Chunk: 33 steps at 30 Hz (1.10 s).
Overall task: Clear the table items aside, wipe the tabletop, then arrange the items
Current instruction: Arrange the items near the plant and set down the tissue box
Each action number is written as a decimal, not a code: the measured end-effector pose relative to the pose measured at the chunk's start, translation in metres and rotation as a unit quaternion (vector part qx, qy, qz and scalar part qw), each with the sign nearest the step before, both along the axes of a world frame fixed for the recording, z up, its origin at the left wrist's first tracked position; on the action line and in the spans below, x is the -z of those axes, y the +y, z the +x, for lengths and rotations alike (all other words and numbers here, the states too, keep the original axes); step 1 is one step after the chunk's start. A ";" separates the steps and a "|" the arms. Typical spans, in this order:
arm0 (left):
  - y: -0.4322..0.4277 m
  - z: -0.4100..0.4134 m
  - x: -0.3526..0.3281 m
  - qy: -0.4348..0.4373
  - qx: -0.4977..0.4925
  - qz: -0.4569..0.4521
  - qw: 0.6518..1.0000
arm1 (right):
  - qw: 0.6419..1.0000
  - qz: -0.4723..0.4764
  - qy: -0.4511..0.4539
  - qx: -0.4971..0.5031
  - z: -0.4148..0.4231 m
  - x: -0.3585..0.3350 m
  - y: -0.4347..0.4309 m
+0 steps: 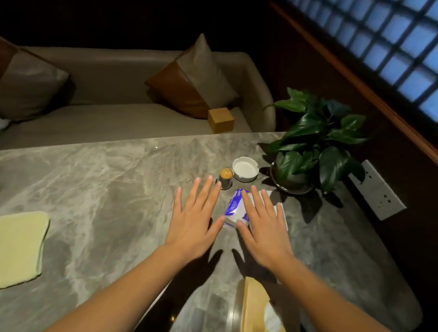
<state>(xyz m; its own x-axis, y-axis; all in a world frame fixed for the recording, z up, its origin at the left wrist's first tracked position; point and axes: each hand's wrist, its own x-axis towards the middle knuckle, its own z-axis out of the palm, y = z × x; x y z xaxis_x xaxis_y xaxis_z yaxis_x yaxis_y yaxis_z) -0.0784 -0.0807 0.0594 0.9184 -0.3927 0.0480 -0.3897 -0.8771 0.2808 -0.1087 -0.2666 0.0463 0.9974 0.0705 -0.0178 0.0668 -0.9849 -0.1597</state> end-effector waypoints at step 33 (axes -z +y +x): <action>-0.119 0.033 0.100 0.189 -0.155 -0.051 0.968 | 0.961 0.132 0.174 0.169 0.028 0.096 -0.100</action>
